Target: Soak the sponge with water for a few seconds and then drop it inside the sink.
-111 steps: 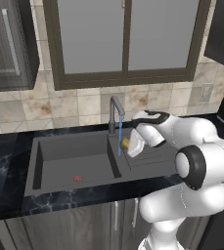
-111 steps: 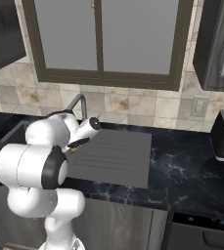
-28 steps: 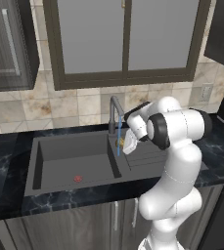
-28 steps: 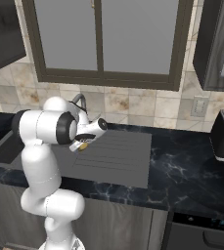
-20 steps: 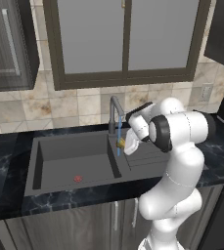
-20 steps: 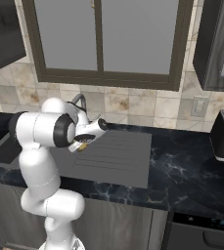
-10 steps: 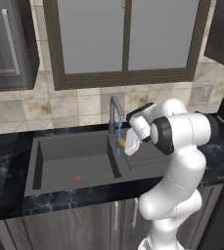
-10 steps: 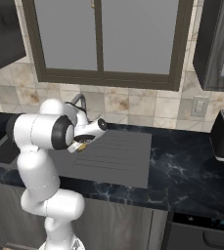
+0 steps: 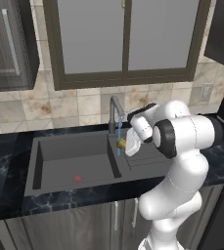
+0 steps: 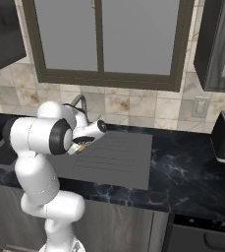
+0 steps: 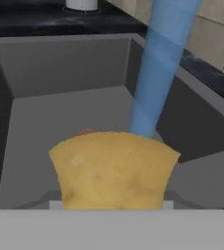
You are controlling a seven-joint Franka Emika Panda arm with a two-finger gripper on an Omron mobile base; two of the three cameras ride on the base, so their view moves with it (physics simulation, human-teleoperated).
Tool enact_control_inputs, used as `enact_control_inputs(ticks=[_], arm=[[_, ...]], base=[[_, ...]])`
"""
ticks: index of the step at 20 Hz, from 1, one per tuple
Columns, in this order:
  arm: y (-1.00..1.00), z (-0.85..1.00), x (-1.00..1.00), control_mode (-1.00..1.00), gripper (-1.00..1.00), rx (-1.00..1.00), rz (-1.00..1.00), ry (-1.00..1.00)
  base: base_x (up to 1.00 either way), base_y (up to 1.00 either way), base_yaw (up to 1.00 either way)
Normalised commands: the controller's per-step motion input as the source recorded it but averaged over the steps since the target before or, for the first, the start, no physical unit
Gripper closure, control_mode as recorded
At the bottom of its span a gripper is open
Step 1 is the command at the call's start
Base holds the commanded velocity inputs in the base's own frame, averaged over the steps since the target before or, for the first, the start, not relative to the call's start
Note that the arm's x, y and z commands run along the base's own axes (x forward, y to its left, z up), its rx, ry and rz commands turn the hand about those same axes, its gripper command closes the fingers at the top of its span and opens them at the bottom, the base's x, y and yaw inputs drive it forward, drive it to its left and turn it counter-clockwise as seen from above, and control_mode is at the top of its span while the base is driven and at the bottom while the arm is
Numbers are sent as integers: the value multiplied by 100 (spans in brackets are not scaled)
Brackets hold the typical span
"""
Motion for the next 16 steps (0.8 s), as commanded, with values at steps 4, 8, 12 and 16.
enact_control_inputs(ticks=[4,8,12,16], arm=[[18,13,-21,-100,100,0,1,0],[26,17,-20,-100,100,0,1,0],[31,14,-21,-100,100,0,1,0],[28,16,-19,-100,100,0,0,0]], base=[[0,0,0],[0,0,0],[0,0,0],[0,0,0]])
